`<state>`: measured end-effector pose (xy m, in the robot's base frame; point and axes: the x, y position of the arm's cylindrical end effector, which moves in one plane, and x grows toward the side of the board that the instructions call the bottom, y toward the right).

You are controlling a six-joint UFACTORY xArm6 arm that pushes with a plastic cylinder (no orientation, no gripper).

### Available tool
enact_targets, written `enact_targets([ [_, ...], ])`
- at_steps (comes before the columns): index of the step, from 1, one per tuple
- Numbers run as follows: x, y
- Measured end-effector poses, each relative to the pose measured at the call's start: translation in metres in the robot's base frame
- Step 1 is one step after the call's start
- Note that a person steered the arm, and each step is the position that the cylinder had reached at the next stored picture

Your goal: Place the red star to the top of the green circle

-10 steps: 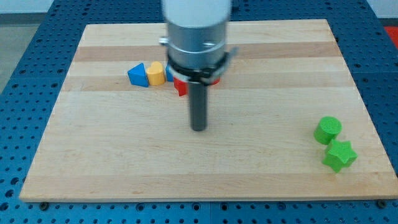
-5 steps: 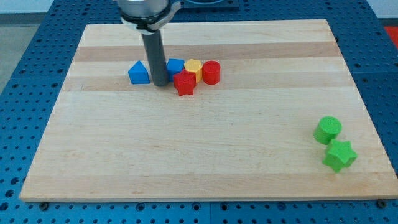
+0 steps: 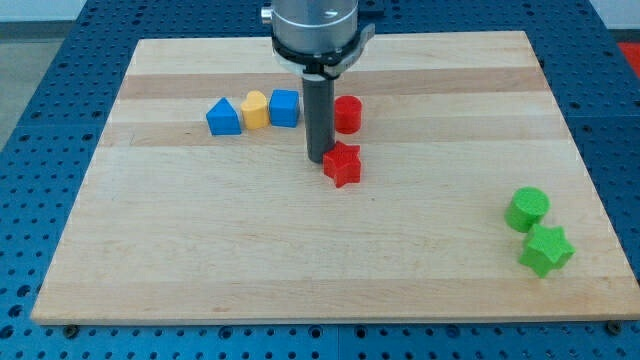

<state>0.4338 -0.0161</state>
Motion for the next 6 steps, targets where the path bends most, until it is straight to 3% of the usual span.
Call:
enact_targets([
  [2, 0.025, 0.002],
  [6, 0.045, 0.062],
])
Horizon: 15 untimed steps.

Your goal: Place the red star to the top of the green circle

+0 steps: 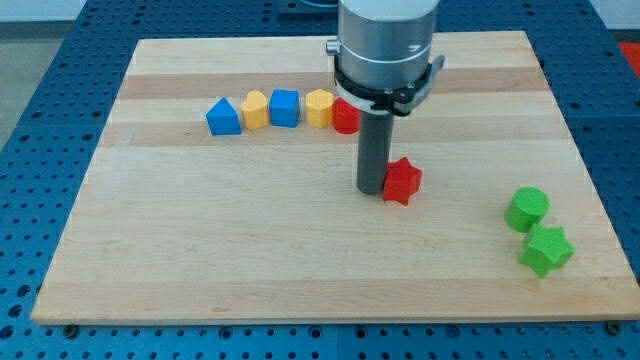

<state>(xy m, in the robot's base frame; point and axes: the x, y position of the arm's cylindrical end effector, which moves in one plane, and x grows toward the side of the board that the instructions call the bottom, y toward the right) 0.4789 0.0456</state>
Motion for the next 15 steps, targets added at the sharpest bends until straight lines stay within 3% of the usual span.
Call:
enact_targets([
  [2, 0.008, 0.033],
  [5, -0.013, 0.101],
  [9, -0.056, 0.123],
  [15, -0.049, 0.153],
])
